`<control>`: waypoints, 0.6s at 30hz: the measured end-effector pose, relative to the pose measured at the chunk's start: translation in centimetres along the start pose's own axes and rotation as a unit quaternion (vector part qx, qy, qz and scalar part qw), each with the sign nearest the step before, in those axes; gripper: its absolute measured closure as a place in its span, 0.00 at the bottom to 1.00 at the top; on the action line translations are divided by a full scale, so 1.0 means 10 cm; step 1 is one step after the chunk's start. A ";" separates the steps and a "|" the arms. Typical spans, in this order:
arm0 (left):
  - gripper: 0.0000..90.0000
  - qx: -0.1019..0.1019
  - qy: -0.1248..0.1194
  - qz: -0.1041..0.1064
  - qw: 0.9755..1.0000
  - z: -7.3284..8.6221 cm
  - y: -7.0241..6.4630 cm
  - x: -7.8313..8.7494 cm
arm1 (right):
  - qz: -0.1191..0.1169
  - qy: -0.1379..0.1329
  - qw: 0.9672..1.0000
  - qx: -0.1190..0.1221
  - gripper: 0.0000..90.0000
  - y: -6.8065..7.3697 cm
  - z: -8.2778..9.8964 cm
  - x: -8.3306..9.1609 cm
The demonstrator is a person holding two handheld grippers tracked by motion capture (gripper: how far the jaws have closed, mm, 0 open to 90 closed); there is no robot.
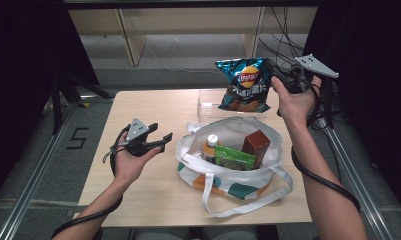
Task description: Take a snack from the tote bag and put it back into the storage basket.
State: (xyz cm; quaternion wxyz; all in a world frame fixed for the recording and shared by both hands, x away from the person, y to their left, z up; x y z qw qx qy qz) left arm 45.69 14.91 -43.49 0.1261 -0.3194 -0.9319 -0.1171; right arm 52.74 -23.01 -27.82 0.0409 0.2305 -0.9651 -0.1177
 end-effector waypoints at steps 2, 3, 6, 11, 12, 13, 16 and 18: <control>0.36 0.001 0.000 0.000 1.000 0.00 0.00 0.00 | 0.002 0.003 1.000 -0.004 1.00 -0.01 0.02 -0.02; 0.36 0.001 0.000 0.000 1.000 0.00 0.00 0.00 | 0.002 0.011 1.000 0.000 1.00 -0.02 0.02 -0.02; 0.36 0.001 0.000 0.000 1.000 0.00 0.00 0.00 | 0.005 0.008 1.000 -0.005 1.00 -0.03 0.04 -0.06; 0.36 -0.001 0.002 0.001 1.000 0.01 0.00 -0.01 | 0.010 0.010 1.000 -0.010 1.00 -0.05 0.03 -0.10; 0.36 -0.001 0.002 0.001 1.000 0.01 0.00 -0.01 | 0.009 0.008 1.000 -0.004 1.00 -0.06 0.02 -0.10; 0.36 -0.003 0.001 0.001 1.000 0.00 0.00 -0.01 | 0.012 0.007 1.000 -0.009 1.00 -0.06 0.03 -0.11; 0.36 -0.002 0.001 0.001 1.000 0.00 -0.01 -0.01 | 0.014 0.007 1.000 -0.002 1.00 -0.07 0.03 -0.13; 0.36 0.001 0.000 0.002 1.000 0.00 -0.01 -0.01 | 0.014 0.008 1.000 -0.009 1.00 -0.07 0.03 -0.14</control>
Point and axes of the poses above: each handheld gripper's, and its own axes: x roughly backward along the jaws, z roughly out of its underside, y roughly to its left, the point moved 4 cm from there along -x, roughly forward along the jaws, and after that the axes turned 9 degrees about -x, right-handed, at the moved point
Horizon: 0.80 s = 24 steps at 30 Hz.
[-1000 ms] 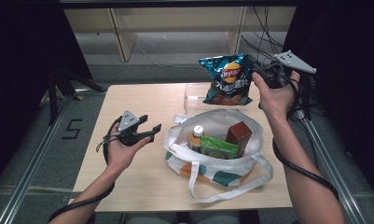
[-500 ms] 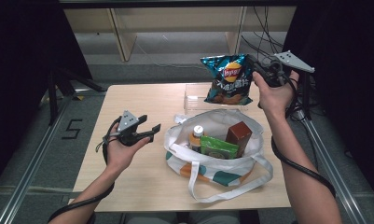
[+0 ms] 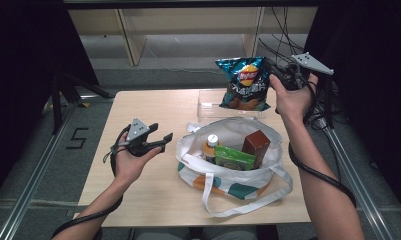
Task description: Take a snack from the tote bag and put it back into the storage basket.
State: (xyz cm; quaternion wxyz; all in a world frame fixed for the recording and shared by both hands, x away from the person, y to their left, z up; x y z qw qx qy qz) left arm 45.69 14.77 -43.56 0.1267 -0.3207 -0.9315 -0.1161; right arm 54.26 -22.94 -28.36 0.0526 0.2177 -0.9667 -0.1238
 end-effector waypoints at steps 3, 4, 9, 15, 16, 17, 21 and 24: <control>0.36 -0.003 0.000 0.000 1.000 0.00 0.01 0.00 | 0.001 0.004 1.000 0.004 1.00 -0.02 0.00 -0.01; 0.36 -0.002 0.000 -0.001 1.000 0.00 0.01 0.00 | 0.002 0.005 1.000 -0.002 1.00 -0.02 0.01 -0.02; 0.36 -0.003 0.002 0.000 1.000 0.00 0.01 0.00 | 0.002 0.007 1.000 0.000 1.00 -0.04 0.02 -0.06; 0.36 -0.002 0.001 0.000 1.000 0.00 0.01 0.00 | 0.007 0.008 1.000 -0.004 1.00 -0.05 0.01 -0.11; 0.36 -0.002 0.001 0.000 1.000 0.00 0.01 0.00 | 0.007 0.008 1.000 -0.004 1.00 -0.05 0.01 -0.11; 0.36 -0.001 -0.001 0.001 1.000 0.00 0.00 -0.01 | 0.006 0.004 1.000 -0.006 1.00 -0.05 0.01 -0.12; 0.36 -0.001 -0.002 0.001 1.000 0.00 0.00 -0.01 | 0.004 0.002 1.000 -0.009 1.00 -0.05 0.00 -0.16; 0.36 -0.002 -0.002 0.000 1.000 0.00 0.01 -0.01 | 0.003 0.003 1.000 -0.009 1.00 -0.07 0.01 -0.18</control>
Point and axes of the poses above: each handheld gripper's, and its own axes: x roughly backward along the jaws, z roughly out of its underside, y roughly to its left, the point moved 4 cm from there along -x, roughly forward along the jaws, and after that the axes turned 9 degrees about -x, right-handed, at the moved point
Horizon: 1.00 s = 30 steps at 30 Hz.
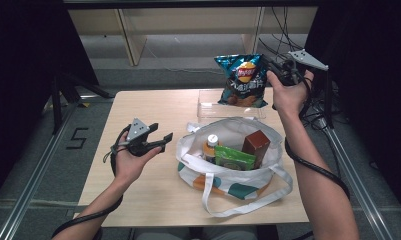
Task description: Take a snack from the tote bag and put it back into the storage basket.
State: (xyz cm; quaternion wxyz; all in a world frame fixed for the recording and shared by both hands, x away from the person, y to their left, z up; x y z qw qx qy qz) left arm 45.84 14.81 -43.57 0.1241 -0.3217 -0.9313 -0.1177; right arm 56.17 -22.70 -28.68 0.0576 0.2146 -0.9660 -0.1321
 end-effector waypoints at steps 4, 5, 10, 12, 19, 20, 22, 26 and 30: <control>0.36 -0.002 0.004 -0.001 1.000 0.01 0.00 0.01 | -0.001 0.002 1.000 0.000 1.00 -0.02 0.03 -0.04; 0.36 -0.002 0.004 -0.001 1.000 0.01 0.00 0.01 | 0.000 0.005 1.000 -0.005 1.00 -0.02 0.03 -0.05; 0.36 0.001 0.004 -0.003 1.000 0.01 0.00 0.01 | 0.001 0.006 1.000 -0.001 1.00 -0.03 0.03 -0.10; 0.36 0.001 0.005 -0.004 1.000 0.02 0.00 0.01 | 0.003 0.005 1.000 -0.001 1.00 -0.03 0.03 -0.12; 0.36 0.002 0.006 -0.002 1.000 0.03 0.00 0.01 | 0.011 0.010 1.000 0.001 1.00 -0.08 0.02 -0.16; 0.36 0.002 0.006 -0.003 1.000 0.03 0.00 0.01 | 0.013 0.010 1.000 0.004 1.00 -0.10 0.02 -0.17; 0.36 0.002 0.006 -0.003 1.000 0.03 0.00 0.01 | 0.017 0.014 1.000 -0.001 1.00 -0.11 0.02 -0.18; 0.36 0.002 0.006 -0.003 1.000 0.03 0.00 0.01 | 0.022 0.014 1.000 0.010 1.00 -0.18 0.04 -0.21; 0.36 0.001 0.007 -0.003 1.000 0.04 0.01 0.01 | 0.024 0.016 1.000 0.011 1.00 -0.22 0.06 -0.23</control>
Point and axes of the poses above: each handheld gripper's, and its own axes: x roughly backward along the jaws, z roughly out of its underside, y roughly to its left, the point moved 4 cm from there along -x, roughly forward along the jaws, and after that the axes turned 9 degrees about -x, right-handed, at the moved point
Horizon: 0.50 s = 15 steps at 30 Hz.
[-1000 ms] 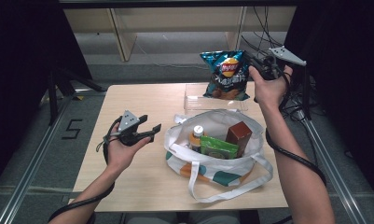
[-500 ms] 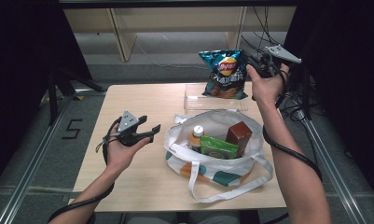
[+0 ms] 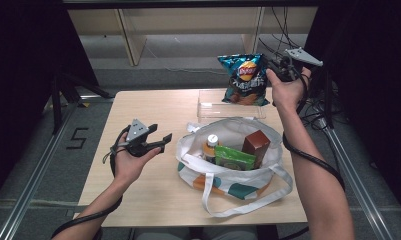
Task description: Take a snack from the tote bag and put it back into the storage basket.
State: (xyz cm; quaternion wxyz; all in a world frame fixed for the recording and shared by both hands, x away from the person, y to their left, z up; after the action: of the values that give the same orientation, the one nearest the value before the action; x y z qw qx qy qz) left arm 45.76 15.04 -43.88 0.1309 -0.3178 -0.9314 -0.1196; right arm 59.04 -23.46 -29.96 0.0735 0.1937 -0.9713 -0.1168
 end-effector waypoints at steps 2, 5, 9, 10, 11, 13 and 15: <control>0.36 0.001 0.000 0.000 1.000 0.00 0.00 0.00 | 0.003 0.003 1.000 -0.007 1.00 0.00 0.00 -0.01; 0.36 0.002 -0.002 0.003 1.000 0.00 -0.01 -0.01 | 0.001 0.005 1.000 -0.004 1.00 0.00 0.00 -0.02; 0.36 0.000 0.001 0.001 1.000 0.00 -0.01 0.00 | 0.002 0.000 1.000 -0.003 1.00 -0.01 0.00 -0.06; 0.36 0.000 0.000 0.001 1.000 0.00 -0.01 0.00 | 0.003 0.000 1.000 -0.009 1.00 -0.01 0.00 -0.07; 0.36 0.001 0.000 0.000 1.000 0.00 -0.01 0.00 | 0.002 0.001 1.000 -0.010 1.00 -0.02 0.00 -0.08; 0.36 0.001 0.000 0.000 1.000 0.00 0.00 0.00 | 0.004 0.004 1.000 -0.014 1.00 -0.02 0.01 -0.10; 0.36 0.000 0.000 0.000 1.000 0.00 0.00 0.00 | 0.004 0.005 1.000 -0.013 1.00 -0.02 0.02 -0.11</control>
State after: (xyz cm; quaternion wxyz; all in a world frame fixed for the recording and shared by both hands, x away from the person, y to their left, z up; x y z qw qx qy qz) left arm 45.73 15.08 -43.89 0.1308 -0.3176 -0.9315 -0.1198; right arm 60.11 -23.19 -30.32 0.0811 0.1897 -0.9700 -0.1285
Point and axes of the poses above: each handheld gripper's, and its own axes: x roughly backward along the jaws, z roughly out of its underside, y roughly to its left, the point moved 4 cm from there along -x, roughly forward along the jaws, and after that the axes turned 9 degrees about -x, right-handed, at the moved point
